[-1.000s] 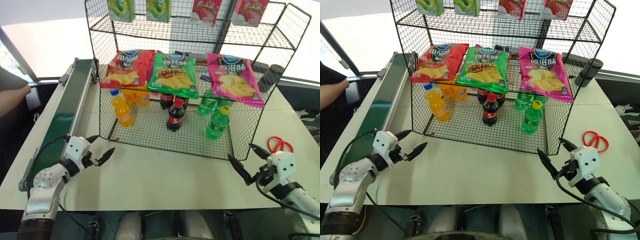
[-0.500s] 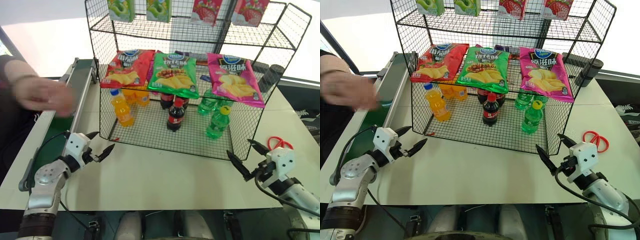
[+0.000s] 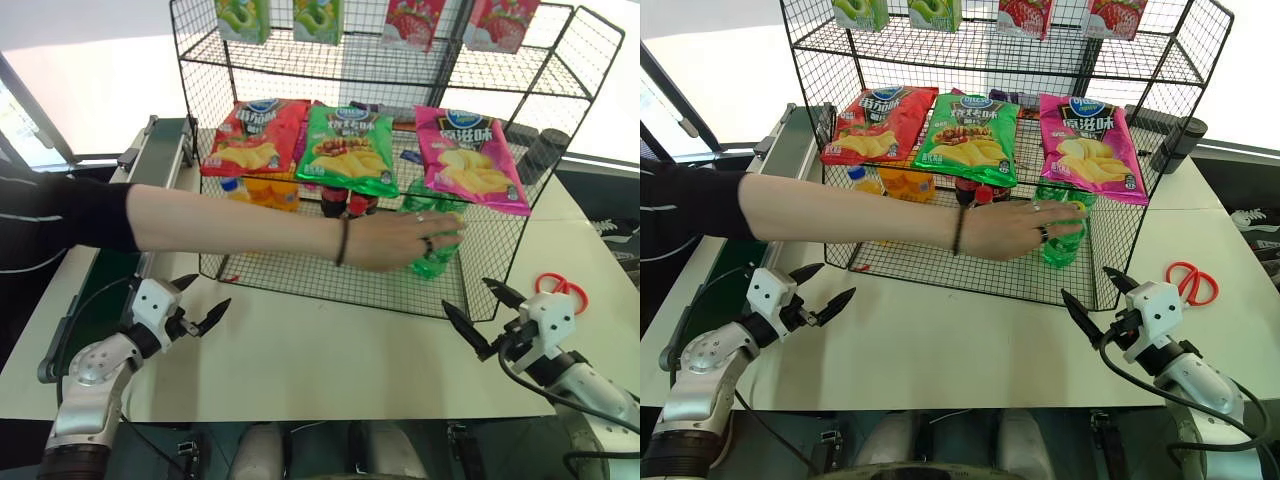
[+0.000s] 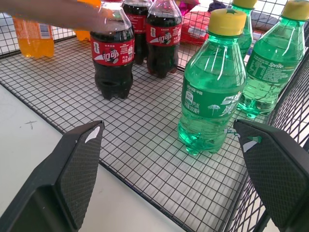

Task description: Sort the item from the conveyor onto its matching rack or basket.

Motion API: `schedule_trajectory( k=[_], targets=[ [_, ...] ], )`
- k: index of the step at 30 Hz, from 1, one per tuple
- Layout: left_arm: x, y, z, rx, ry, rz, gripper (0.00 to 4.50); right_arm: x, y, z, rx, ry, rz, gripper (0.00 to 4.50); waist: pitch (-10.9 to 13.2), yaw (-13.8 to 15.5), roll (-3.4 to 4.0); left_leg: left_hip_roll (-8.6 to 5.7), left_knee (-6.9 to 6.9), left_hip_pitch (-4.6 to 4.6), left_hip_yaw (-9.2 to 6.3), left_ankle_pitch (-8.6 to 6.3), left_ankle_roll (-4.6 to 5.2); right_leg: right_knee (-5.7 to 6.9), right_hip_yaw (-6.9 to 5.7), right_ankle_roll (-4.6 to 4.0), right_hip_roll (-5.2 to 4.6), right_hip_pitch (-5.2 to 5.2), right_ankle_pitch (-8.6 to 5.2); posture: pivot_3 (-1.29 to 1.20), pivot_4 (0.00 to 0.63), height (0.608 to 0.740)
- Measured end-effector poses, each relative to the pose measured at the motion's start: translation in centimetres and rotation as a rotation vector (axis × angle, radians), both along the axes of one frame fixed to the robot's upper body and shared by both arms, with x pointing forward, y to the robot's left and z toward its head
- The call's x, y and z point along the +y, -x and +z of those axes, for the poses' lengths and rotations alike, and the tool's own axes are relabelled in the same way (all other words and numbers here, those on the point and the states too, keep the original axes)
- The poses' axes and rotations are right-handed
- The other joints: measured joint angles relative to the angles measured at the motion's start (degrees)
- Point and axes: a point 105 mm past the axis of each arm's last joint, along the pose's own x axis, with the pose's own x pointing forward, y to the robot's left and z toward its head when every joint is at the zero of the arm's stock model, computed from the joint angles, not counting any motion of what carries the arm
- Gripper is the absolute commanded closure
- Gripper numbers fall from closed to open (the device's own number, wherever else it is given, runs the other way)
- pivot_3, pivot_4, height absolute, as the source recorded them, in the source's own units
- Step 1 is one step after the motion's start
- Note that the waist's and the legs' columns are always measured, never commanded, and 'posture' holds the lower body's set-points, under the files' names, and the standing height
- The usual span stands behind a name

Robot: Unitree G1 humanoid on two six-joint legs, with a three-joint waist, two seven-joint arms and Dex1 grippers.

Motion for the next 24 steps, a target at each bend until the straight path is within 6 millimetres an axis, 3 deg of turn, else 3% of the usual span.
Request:
schedule_trajectory(
  k=[11,24],
  targets=[
    [-0.7,-1.5,1.6,-0.055,0.001,-0.032,0.00,-0.1,-0.1,0.2,-0.015,0.002,-0.016,0.04,0.0,0.0,0.00,-0.02,-0.01,0.00,0.02,0.00,0.00,-0.03,-0.01,0.01,0.00,0.02,0.01,0.00,0.150,0.740],
    [-0.8,-1.4,1.1,-0.047,0.012,-0.014,0.00,0.0,-0.6,-0.1,-0.028,-0.002,-0.016,0.04,0.0,0.0,0.00,-0.04,-0.02,0.01,0.03,0.00,0.00,-0.04,-0.01,0.02,0.00,0.03,0.01,0.00,0.150,0.740]
  ],
)
